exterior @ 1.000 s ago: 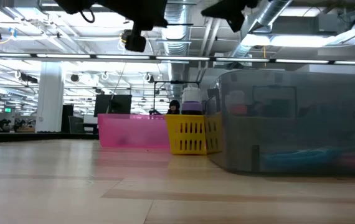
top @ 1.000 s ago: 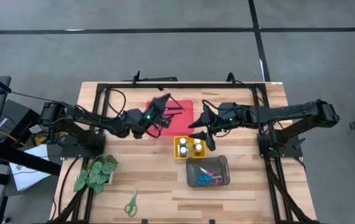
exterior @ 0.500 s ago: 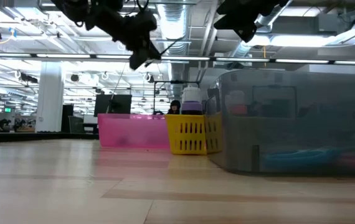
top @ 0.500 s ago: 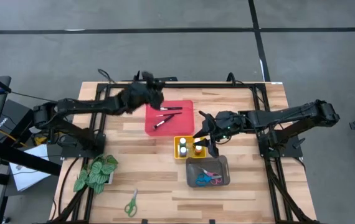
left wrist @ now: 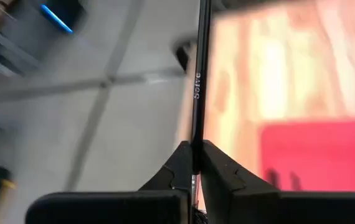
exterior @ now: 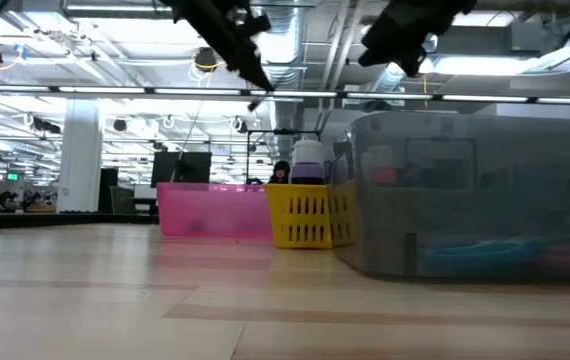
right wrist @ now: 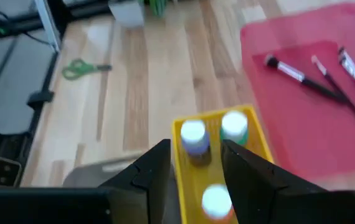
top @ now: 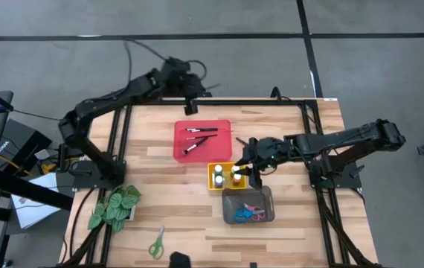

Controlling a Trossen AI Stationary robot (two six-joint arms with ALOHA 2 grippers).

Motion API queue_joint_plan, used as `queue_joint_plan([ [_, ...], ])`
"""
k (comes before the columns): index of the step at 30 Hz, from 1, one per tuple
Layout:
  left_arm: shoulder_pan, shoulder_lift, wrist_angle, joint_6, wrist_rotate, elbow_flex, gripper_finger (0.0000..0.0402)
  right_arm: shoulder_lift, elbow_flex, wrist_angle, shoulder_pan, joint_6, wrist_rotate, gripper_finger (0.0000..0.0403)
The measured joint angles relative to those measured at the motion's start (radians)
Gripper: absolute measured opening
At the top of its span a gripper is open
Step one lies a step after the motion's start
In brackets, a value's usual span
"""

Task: Pick & Place Paint Supplies
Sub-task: Put the brow brush into the red bin

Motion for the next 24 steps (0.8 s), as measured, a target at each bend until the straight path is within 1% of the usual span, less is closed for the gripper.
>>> queue_joint_plan([
  [2,-0.019,0.05,-0.102,-0.02,0.0,0.027,0.0005,0.0,0.0,-0.033,0.025,0.025,0.038,0.0138],
  [7,-0.089,0.149,-0.287,-0.075,0.001,0.03,0.0005,0.0,0.0,-0.108,0.097,0.101,0.162,0.0138],
  [10,-0.131,0.193,-0.349,-0.109,0.001,0.03,0.0005,0.0,0.0,-0.186,0.146,0.166,0.254,0.0137],
  [14,-0.171,0.229,-0.373,-0.137,0.01,0.028,0.0005,0.0,0.0,-0.265,0.22,0.25,0.38,0.0134],
  [17,-0.188,0.251,-0.383,-0.151,0.01,0.001,0.0005,0.0,0.0,-0.294,0.273,0.297,0.462,0.0134],
  [21,-0.191,0.26,-0.365,-0.169,0.009,-0.044,0.0005,0.0,0.0,-0.325,0.329,0.354,0.538,0.0134],
  [24,-0.188,0.261,-0.342,-0.169,-0.007,-0.088,0.0005,0.0,0.0,-0.338,0.355,0.369,0.573,0.0134],
])
